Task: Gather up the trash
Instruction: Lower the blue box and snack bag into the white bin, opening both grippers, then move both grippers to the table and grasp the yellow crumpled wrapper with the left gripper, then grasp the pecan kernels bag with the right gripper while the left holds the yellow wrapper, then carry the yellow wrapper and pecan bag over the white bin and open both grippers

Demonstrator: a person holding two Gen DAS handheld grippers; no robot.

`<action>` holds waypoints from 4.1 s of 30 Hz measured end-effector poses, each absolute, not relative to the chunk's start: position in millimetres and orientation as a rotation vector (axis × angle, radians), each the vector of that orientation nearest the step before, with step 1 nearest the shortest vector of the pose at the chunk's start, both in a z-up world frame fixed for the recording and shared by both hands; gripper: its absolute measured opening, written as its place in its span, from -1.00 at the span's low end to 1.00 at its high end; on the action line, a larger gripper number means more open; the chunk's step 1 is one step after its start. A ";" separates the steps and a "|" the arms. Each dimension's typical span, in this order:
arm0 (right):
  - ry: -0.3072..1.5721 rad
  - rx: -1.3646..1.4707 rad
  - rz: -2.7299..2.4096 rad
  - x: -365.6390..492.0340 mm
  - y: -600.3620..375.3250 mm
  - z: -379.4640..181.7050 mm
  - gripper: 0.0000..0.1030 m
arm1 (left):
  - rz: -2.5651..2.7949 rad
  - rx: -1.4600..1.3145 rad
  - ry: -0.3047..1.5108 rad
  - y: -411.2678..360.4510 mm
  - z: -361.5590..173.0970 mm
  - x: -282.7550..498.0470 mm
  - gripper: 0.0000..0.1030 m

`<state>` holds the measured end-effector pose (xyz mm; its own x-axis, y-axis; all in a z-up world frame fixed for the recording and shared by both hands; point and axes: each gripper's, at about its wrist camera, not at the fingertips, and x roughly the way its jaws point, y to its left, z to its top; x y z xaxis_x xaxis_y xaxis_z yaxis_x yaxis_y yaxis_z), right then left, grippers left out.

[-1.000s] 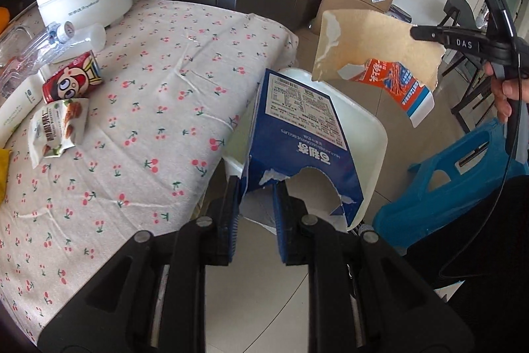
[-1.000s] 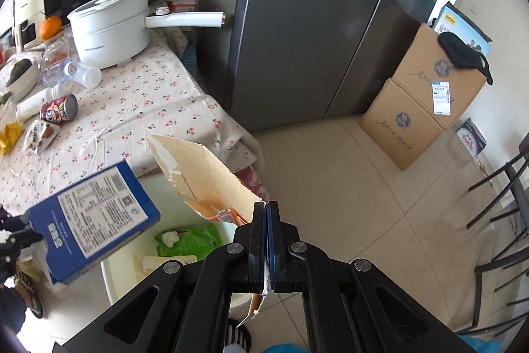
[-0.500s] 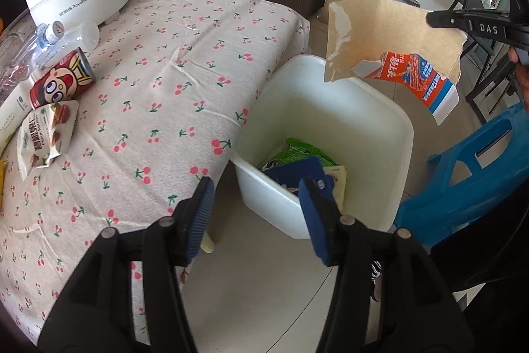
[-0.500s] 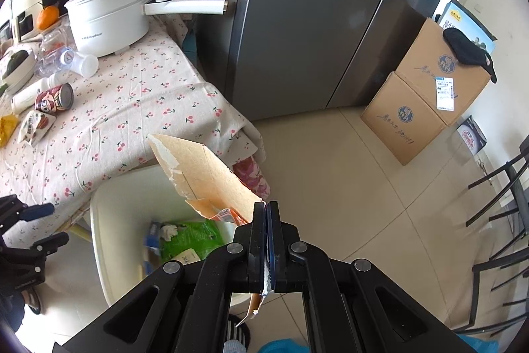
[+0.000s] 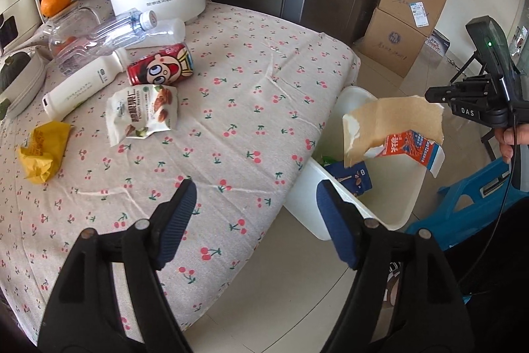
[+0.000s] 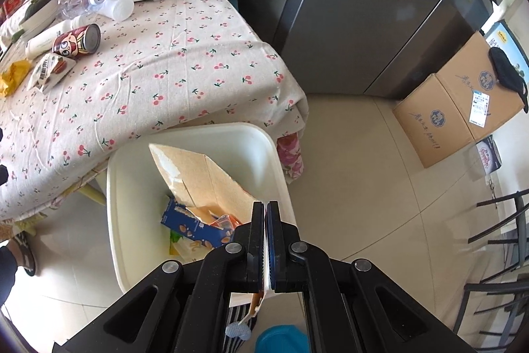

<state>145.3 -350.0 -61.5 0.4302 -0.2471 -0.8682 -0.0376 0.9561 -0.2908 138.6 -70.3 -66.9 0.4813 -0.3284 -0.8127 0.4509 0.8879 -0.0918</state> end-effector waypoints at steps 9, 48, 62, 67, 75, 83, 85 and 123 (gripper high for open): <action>1.084 -0.279 -0.109 147.0 -332.6 -54.4 0.27 | -0.368 0.094 0.985 -26.8 -65.4 142.1 0.65; 1.026 -0.292 0.072 223.0 -166.5 -68.5 0.63 | 0.074 -0.361 0.920 149.5 -110.8 256.3 0.15; 1.067 -0.154 0.136 246.7 -133.6 -91.6 0.64 | 0.000 -0.286 0.923 142.3 -85.4 229.5 -0.73; 1.062 -0.068 0.213 256.1 -110.9 -98.5 0.64 | -0.012 -0.230 0.886 147.5 -69.5 206.5 -0.74; 1.070 0.098 0.245 281.2 -68.7 -120.1 0.71 | -0.024 -0.236 0.899 154.7 -66.7 188.9 -0.74; 1.038 0.014 0.191 291.4 -49.2 -142.5 0.66 | -0.037 -0.208 0.915 150.8 -71.1 186.7 -0.74; 1.029 0.004 0.189 291.3 -49.5 -142.7 0.54 | -0.040 -0.205 0.918 148.6 -72.0 186.8 -0.74; 1.110 0.165 0.110 203.5 -283.1 -48.7 -0.56 | -0.433 -0.113 0.906 -11.5 -57.4 172.8 -0.74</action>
<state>203.5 -283.1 -48.7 0.4410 0.1703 -0.8812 -0.0057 0.9824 0.1870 172.8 -11.5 -57.4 0.5373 -0.4099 -0.7371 0.3162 0.9081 -0.2745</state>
